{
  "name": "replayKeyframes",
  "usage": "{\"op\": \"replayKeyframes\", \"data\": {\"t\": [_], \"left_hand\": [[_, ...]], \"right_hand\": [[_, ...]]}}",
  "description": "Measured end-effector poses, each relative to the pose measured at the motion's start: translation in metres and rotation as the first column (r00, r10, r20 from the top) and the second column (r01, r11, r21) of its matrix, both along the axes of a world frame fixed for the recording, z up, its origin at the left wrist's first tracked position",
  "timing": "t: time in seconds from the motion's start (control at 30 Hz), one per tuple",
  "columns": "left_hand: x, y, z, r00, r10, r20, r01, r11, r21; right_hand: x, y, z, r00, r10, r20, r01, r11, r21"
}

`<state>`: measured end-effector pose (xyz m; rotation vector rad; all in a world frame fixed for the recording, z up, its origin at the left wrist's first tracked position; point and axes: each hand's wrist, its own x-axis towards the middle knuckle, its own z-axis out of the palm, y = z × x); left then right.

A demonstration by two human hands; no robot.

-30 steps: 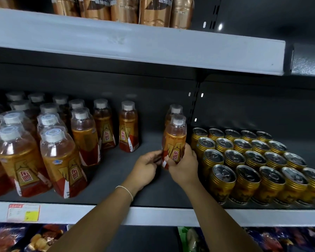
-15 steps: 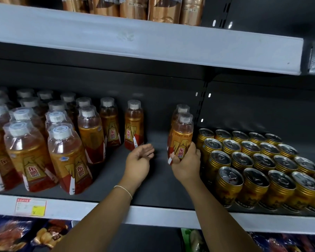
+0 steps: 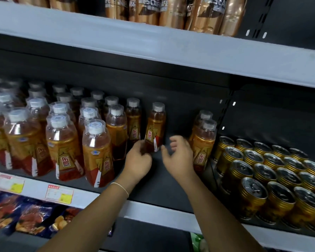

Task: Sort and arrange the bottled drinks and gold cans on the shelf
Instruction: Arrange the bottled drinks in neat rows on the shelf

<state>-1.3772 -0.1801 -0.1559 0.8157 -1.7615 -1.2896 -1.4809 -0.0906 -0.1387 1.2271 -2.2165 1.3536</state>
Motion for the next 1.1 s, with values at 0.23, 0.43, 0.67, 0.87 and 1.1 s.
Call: {"op": "replayKeyframes", "data": {"t": [0.23, 0.43, 0.67, 0.87, 1.1], "left_hand": [[0.032, -0.007, 0.005, 0.983, -0.162, 0.082, 0.158, 0.986, 0.054], [0.034, -0.009, 0.009, 0.967, -0.220, 0.130, 0.221, 0.975, 0.007], [0.028, -0.015, -0.001, 0.925, -0.230, 0.303, 0.262, 0.962, -0.071], [0.018, 0.004, 0.000, 0.874, -0.261, 0.410, 0.363, 0.911, -0.194], [0.001, 0.043, -0.002, 0.827, -0.364, 0.428, 0.484, 0.849, -0.213]], "right_hand": [[-0.016, -0.080, 0.006, 0.970, -0.096, 0.225, 0.032, 0.962, 0.272], [-0.026, -0.081, 0.002, 0.974, -0.094, 0.208, 0.038, 0.965, 0.261], [-0.016, -0.017, -0.003, 0.936, 0.148, 0.320, -0.218, 0.956, 0.198], [-0.008, 0.047, -0.011, 0.857, 0.266, 0.441, -0.330, 0.941, 0.073], [-0.007, 0.100, -0.026, 0.845, 0.211, 0.491, -0.234, 0.972, -0.015]]}}
